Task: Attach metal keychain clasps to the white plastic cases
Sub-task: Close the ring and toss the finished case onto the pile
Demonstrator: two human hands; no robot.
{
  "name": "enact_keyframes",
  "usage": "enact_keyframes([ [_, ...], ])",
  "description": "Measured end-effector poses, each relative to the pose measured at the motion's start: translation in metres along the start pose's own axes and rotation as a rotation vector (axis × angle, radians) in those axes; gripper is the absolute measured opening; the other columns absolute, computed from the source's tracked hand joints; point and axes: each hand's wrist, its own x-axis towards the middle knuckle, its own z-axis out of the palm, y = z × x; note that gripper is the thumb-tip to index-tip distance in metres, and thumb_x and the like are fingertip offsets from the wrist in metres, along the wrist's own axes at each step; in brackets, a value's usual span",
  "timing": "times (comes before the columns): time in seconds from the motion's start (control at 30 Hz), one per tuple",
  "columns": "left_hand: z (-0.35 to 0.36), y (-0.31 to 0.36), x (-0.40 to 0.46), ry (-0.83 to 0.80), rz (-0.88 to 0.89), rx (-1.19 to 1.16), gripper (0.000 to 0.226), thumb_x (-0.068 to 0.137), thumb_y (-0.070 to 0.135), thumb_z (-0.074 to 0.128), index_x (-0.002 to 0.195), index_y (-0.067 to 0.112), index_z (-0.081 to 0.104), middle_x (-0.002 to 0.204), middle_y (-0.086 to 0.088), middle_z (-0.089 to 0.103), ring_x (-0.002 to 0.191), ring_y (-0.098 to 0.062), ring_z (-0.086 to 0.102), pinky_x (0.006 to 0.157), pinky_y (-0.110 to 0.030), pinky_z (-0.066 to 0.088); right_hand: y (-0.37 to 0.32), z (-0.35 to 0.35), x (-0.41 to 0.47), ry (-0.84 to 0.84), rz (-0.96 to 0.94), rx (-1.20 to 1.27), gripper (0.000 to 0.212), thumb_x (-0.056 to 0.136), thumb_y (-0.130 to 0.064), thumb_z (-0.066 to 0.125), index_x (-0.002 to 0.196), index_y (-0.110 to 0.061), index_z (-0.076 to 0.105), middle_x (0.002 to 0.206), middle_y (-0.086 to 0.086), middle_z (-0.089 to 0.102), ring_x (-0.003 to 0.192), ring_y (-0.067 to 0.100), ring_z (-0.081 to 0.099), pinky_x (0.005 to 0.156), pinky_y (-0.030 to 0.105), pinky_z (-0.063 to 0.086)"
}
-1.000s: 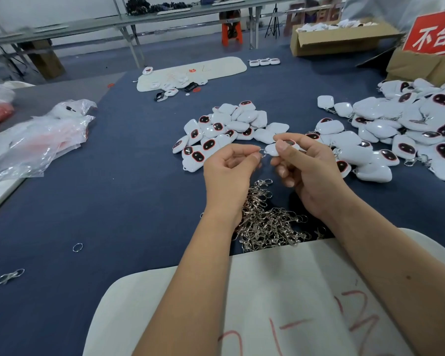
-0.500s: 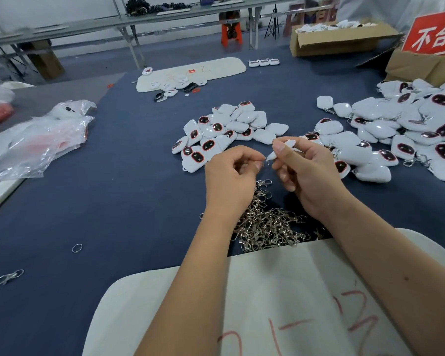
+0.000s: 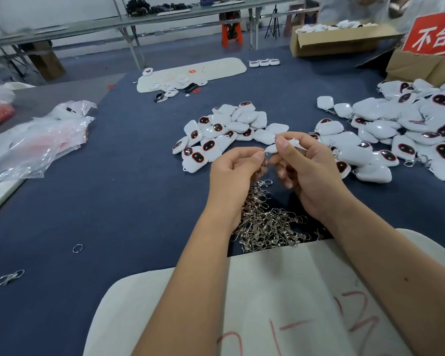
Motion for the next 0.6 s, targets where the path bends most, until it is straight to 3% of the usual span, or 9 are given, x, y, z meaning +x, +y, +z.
enact_keyframes([
  [0.1,-0.0016,0.0008,0.0009,-0.012,-0.035,-0.035,0.007,0.095,0.008,0.07,0.096,0.013,0.075,0.076,0.001,0.071,0.072,-0.01,0.062,0.079,-0.03,0.054,-0.0001,-0.0009,-0.0003,-0.018,-0.003,0.013,0.03,0.084,-0.034,0.076,0.108,-0.017,0.067,0.077,0.008,0.072,0.052,0.013,0.055,0.043,0.021,0.039],
  [0.37,-0.0022,0.0032,0.0004,0.111,-0.008,-0.129,0.015,0.087,-0.002,0.075,0.085,0.013,0.076,0.074,-0.002,0.073,0.071,-0.009,0.065,0.07,-0.022,0.055,0.0018,-0.001,-0.0012,-0.052,-0.006,-0.027,0.032,0.086,-0.033,0.076,0.112,-0.017,0.067,0.083,0.009,0.073,0.055,0.014,0.055,0.044,0.022,0.042],
  [0.47,-0.003,0.004,0.0002,0.108,0.067,-0.062,0.016,0.086,-0.004,0.075,0.084,0.012,0.076,0.071,-0.001,0.072,0.066,-0.009,0.063,0.066,-0.02,0.053,0.0026,-0.0013,-0.001,-0.046,-0.007,-0.033,0.032,0.085,-0.035,0.076,0.11,-0.018,0.068,0.081,0.008,0.073,0.054,0.014,0.055,0.044,0.022,0.041],
  [0.6,-0.0029,0.003,0.001,0.085,0.193,0.136,0.017,0.086,-0.006,0.075,0.084,0.011,0.076,0.078,-0.007,0.074,0.071,-0.012,0.064,0.074,-0.028,0.056,0.0026,-0.0026,0.0003,-0.03,0.003,-0.021,0.026,0.085,-0.035,0.076,0.105,-0.019,0.069,0.078,0.008,0.072,0.054,0.013,0.054,0.043,0.021,0.04],
])
